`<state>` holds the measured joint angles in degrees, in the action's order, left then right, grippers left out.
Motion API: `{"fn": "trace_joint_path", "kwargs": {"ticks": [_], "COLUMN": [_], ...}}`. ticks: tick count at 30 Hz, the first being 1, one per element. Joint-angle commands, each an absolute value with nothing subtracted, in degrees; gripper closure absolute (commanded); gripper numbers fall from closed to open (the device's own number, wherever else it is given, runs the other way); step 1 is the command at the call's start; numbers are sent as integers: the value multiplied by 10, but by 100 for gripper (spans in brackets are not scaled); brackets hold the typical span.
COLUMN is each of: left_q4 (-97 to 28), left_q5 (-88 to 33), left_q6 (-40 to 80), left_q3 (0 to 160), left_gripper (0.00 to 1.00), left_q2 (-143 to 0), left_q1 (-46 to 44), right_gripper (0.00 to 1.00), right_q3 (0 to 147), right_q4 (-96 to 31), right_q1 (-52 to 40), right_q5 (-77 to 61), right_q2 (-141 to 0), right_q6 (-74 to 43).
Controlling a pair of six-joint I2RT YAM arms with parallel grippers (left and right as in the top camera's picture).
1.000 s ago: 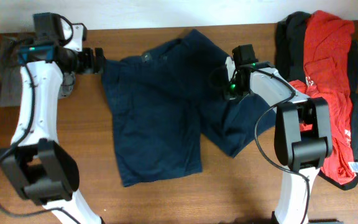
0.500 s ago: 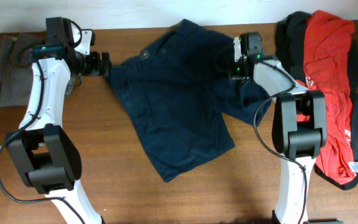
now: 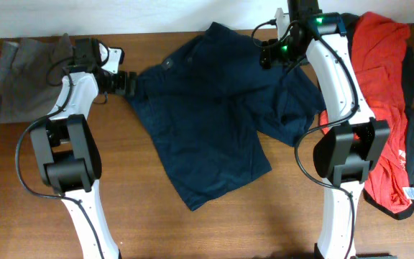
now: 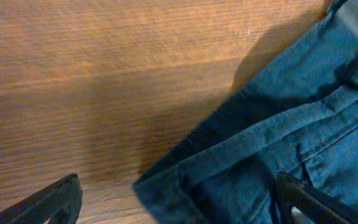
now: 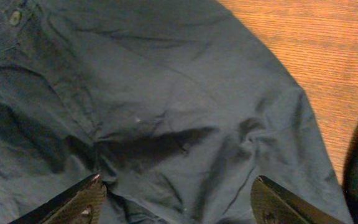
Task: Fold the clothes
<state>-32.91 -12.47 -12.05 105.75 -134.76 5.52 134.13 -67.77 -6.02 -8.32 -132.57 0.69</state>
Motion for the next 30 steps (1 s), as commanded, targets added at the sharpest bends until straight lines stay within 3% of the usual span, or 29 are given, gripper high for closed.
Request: {"fn": "trace_joint_path", "kwargs": {"ticks": [1, 2, 3, 6, 7, 8, 11, 16, 23, 24, 28, 30], "left_q4": [-328, -329, -332, -355, -371, -399, -472, -612, -788, -798, -807, -807], "left_q5": [-144, -148, -154, -156, -142, -98, -28, -25, -25, -25, -26, -25], "left_q6": [-133, -133, -133, -131, -131, -110, -23, 92, 77, 70, 67, 66], "left_q3": [1060, 1060, 1060, 1060, 1061, 1065, 1078, 1087, 1087, 1087, 1087, 1087], "left_gripper": [2, 7, 21, 75, 91, 99, 99, 99, 96, 78, 49, 26], "left_q2": [-1366, -1369, -1369, -1369, -1369, -1369, -1365, -1349, -1346, -1346, -1340, -1332], "left_q1": [43, 40, 37, 29, 28, 29, 48, 100, 177, 182, 177, 168], "right_gripper": [20, 20, 20, 21, 21, 22, 23, 23, 23, 22, 22, 22], "right_q3": [1353, 1353, 1353, 1353, 1353, 1353, 1353, 1353, 1353, 1353, 1353, 1353], "right_q4": [-682, -682, -682, -687, -691, -700, -715, -729, -731, -730, -731, -736], "right_q1": [-71, -72, -72, -72, -72, -72, -72, -72, -75, -77, -86, -90], "right_q5": [-91, -91, -91, -91, -91, -91, -106, -111, -123, -123, -123, -123], "right_q2": [-1317, -1317, -1317, -1317, -1317, -1317, -1317, -1317, -1317, -1317, -1317, -1317], "right_q6": [10, 10, 10, 10, 10, 10, 6, -5, -5, -5, -5, -5]}}
